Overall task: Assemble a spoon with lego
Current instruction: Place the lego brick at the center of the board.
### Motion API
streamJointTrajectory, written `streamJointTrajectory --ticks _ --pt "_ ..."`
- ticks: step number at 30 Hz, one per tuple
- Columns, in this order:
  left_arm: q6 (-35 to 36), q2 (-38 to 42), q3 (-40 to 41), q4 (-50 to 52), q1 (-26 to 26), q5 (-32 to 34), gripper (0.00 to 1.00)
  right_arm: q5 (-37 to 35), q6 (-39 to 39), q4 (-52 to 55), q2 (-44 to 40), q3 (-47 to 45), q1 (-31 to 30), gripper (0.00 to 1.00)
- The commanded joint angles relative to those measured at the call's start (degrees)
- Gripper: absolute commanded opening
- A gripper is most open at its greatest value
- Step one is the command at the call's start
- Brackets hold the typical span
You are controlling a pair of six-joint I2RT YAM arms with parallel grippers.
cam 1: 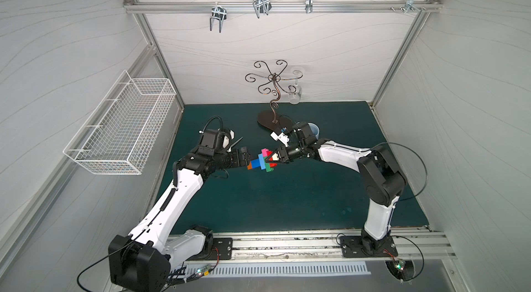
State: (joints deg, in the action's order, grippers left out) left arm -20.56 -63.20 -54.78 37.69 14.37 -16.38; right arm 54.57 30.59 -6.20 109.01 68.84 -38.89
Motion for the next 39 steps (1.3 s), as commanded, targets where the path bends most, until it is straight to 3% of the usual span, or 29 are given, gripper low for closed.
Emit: streamJointTrajectory --ticks 1,6,15,22,32,37,39 --pt "0.8 0.2 -2.2 0.8 -0.5 -1.0 1.0 4.7 7.0 -15.5 3.4 -0.7 -1.2 0.29" --pt "0.8 -0.6 -2.3 0.8 -0.6 -1.0 1.0 6.2 19.8 -35.9 10.3 -2.3 -1.5 0.3" --pt "1.0 -0.6 -2.4 1.7 -0.7 -0.7 1.0 5.8 21.7 -40.5 18.0 -0.9 -2.0 0.34" --pt "1.1 -1.7 -2.4 1.5 -0.7 -0.8 1.0 6.4 28.3 -49.9 23.6 -0.1 -2.0 0.36" --pt "1.0 -2.8 -1.8 1.0 -0.8 -0.9 1.0 7.4 23.9 -40.4 26.5 1.7 -2.0 0.43" --pt "0.8 -2.9 -1.1 0.0 -0.7 -0.8 1.0 6.0 21.5 -33.2 27.4 1.8 -0.9 0.6" --pt "0.9 -3.6 -1.1 -0.8 -0.7 -1.0 1.0 3.8 16.5 -23.1 25.9 2.2 -0.5 0.87"
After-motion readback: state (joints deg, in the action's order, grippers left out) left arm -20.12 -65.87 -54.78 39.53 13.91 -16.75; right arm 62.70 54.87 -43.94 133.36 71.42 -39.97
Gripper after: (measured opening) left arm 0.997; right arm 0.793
